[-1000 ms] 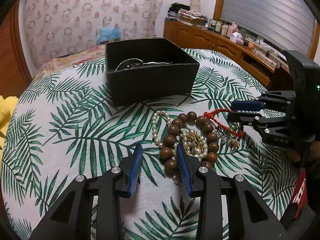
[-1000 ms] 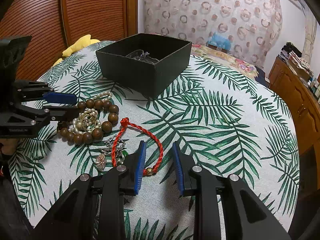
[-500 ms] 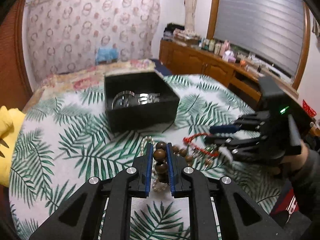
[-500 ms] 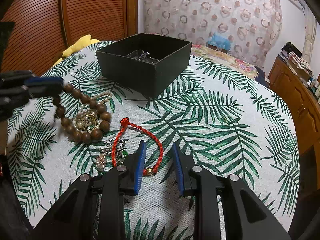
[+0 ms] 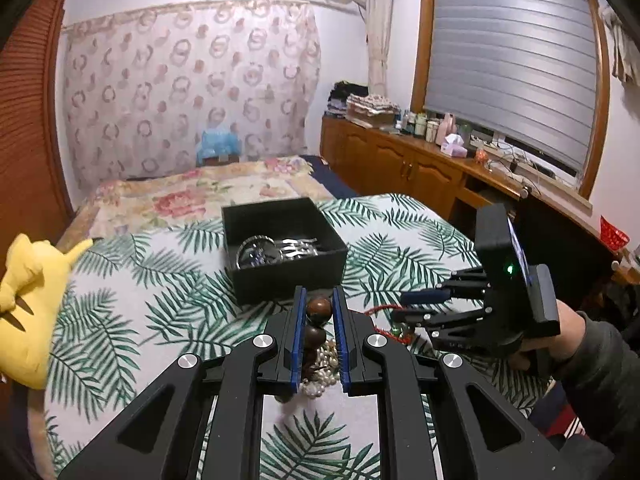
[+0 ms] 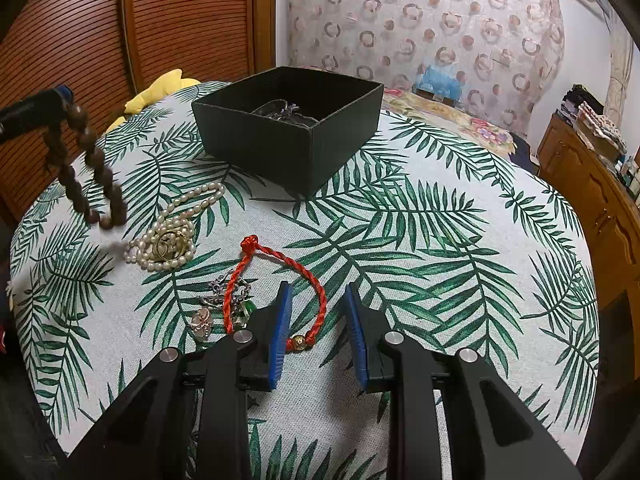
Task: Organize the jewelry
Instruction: 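Grasp the red string bracelet with the right tool while the left tool holds the beads, then lower beads into the box with left tool while right tool drops red bracelet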
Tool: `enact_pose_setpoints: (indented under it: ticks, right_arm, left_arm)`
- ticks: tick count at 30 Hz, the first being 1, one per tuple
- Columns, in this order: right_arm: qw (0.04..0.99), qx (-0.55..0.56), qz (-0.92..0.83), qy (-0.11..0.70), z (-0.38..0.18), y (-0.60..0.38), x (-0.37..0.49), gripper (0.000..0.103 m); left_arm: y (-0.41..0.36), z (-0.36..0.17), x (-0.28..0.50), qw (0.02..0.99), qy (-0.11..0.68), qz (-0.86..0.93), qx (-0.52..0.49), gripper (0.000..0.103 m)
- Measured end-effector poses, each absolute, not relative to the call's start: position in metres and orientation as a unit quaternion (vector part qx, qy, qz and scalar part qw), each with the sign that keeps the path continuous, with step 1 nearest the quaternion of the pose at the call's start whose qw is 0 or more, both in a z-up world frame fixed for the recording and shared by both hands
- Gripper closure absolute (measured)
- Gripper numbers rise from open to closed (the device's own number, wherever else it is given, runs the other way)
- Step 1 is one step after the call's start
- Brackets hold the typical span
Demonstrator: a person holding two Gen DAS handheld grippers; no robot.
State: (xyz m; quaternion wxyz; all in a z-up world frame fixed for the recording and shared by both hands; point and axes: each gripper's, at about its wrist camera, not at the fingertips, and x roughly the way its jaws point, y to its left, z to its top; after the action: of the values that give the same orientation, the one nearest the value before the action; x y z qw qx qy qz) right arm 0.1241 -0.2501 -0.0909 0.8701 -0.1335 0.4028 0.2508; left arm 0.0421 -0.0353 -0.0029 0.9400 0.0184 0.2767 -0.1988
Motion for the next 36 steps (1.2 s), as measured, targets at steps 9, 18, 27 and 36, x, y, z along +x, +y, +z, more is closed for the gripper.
enact_pose_setpoints:
  ticks: [9,18,27,36]
  right_arm:
    - [0.863,-0.146,0.268,0.402,-0.088,-0.244,0.121,0.098]
    - [0.871,-0.124,0.272,0.389,-0.069,-0.254,0.130,0.100]
    - [0.879,-0.131,0.300,0.348,-0.026,-0.241,0.148,0.100]
    - [0.888,-0.125,0.325,0.302,0.007,-0.229,0.183,0.100]
  left_arm:
    - [-0.030,0.002,0.042,0.942,0.271,-0.196,0.022,0.091]
    - [-0.033,-0.001,0.063,0.937,0.286,-0.199,0.025,0.091]
    - [-0.032,0.018,0.091,0.940,0.279,-0.194,0.027,0.091]
    - [-0.027,0.030,0.122,0.945,0.276,-0.173,0.035,0.091]
